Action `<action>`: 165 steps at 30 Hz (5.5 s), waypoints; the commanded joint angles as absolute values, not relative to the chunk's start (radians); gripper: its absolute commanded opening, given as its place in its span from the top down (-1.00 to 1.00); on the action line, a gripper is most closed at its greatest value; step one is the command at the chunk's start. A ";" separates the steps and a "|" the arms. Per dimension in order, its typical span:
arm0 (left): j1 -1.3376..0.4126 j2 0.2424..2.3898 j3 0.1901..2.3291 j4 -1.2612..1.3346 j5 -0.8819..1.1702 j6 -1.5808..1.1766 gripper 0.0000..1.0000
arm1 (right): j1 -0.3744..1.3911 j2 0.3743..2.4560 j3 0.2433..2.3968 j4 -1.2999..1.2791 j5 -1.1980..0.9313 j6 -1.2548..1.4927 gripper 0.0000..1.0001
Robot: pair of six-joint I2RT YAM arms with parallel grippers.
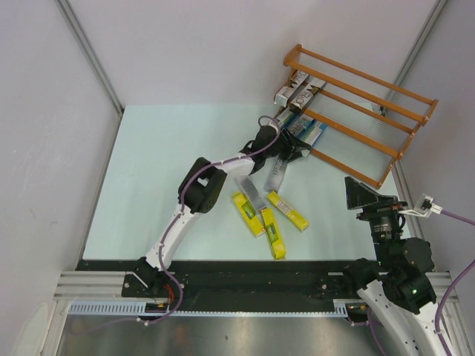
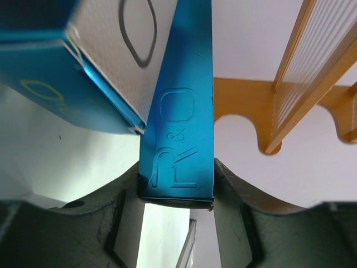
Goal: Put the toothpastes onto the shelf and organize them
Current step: Place the toothpaste on the shelf.
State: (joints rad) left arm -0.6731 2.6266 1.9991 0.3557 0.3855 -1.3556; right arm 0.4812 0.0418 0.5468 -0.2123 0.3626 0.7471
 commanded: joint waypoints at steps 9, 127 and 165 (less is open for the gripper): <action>-0.646 2.658 2.097 0.273 0.363 -1.325 -0.37 | 0.488 0.034 0.583 -0.201 0.388 0.742 -1.00; -0.686 2.600 2.046 0.023 0.313 -1.083 -0.08 | 0.489 0.032 0.583 -0.216 0.417 0.753 -0.99; -0.623 2.621 2.124 0.028 0.281 -1.095 -0.10 | 0.491 0.034 0.583 -0.227 0.433 0.755 -0.99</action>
